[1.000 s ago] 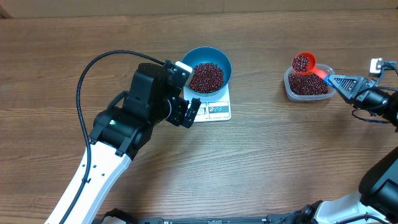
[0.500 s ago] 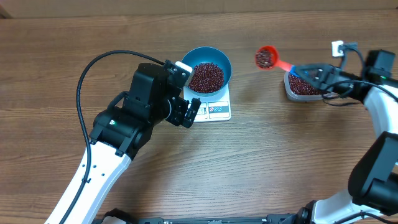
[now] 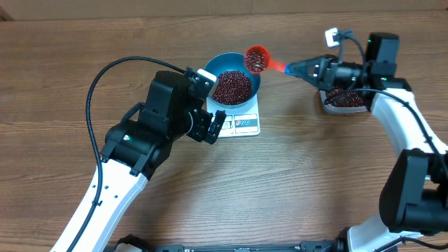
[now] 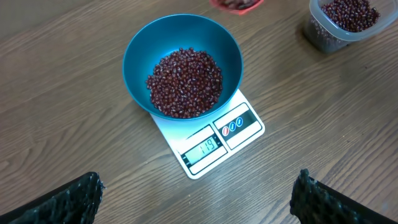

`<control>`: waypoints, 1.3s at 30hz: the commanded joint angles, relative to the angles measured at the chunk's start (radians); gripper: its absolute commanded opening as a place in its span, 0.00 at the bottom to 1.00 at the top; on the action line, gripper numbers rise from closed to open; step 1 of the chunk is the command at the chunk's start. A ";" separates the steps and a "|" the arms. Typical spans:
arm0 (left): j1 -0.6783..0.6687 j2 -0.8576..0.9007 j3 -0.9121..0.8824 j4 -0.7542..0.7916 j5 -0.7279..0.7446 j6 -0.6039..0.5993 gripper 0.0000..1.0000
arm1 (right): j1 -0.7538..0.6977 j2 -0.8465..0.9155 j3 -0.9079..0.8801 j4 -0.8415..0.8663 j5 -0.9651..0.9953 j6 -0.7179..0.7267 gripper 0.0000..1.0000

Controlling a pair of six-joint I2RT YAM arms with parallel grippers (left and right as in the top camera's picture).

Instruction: Scoop item into bowl and weigh 150g on scale

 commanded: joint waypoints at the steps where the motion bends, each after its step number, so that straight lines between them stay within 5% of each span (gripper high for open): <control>1: 0.004 0.005 -0.006 0.000 0.007 0.016 1.00 | 0.050 0.002 0.000 0.026 0.124 -0.028 0.04; 12: 0.004 0.005 -0.006 0.000 0.007 0.016 1.00 | 0.195 0.002 0.000 0.040 0.380 -0.438 0.04; 18: 0.004 0.005 -0.006 0.000 0.007 0.016 1.00 | 0.231 0.002 0.000 0.037 0.566 -0.539 0.04; 30: 0.004 0.005 -0.006 0.000 0.007 0.016 1.00 | 0.234 0.001 0.000 0.006 0.586 -0.851 0.04; 39: 0.004 0.005 -0.006 0.000 0.006 0.016 1.00 | 0.234 0.001 0.000 0.016 0.586 -0.939 0.04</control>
